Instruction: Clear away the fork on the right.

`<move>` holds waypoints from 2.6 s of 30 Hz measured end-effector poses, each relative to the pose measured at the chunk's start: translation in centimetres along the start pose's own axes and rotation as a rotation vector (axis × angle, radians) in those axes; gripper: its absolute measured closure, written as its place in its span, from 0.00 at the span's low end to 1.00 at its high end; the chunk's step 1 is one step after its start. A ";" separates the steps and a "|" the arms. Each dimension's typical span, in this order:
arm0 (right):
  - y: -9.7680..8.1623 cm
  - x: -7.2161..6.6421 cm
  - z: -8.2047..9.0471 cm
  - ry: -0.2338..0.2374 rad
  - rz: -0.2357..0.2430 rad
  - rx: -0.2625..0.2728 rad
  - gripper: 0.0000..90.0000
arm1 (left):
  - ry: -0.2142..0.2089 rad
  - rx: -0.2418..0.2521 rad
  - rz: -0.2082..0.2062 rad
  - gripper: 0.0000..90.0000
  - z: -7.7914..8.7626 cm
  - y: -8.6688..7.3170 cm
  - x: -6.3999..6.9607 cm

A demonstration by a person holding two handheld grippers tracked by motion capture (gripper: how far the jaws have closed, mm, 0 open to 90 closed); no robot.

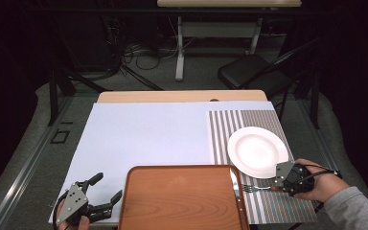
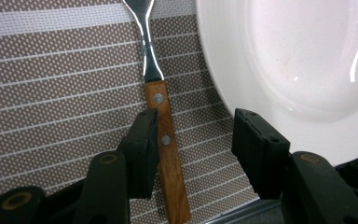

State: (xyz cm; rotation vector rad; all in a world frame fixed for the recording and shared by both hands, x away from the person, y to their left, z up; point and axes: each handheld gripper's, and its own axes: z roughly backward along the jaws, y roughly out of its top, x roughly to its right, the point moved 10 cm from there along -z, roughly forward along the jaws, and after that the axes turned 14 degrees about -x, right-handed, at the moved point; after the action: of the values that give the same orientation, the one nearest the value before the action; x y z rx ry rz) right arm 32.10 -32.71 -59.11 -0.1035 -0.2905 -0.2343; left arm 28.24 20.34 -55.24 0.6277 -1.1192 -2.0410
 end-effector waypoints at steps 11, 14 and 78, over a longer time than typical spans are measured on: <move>0.6 -0.9 -0.6 0.016 0.031 -0.041 0.66 | -0.002 -0.002 0.000 0.17 0.0 0.0 0.0; 0.7 -0.8 -0.9 0.017 0.037 -0.034 0.67 | 0.000 0.000 0.001 0.17 0.0 0.0 0.0; 1.0 -1.8 -2.0 0.058 0.099 -0.093 0.86 | -0.002 -0.002 0.005 0.17 -0.1 0.0 0.0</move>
State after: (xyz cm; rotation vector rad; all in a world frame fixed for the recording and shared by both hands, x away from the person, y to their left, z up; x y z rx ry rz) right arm 31.22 -31.68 -61.62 -0.2019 -0.2164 -0.1517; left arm 28.28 20.29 -55.33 0.6212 -1.1190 -2.0384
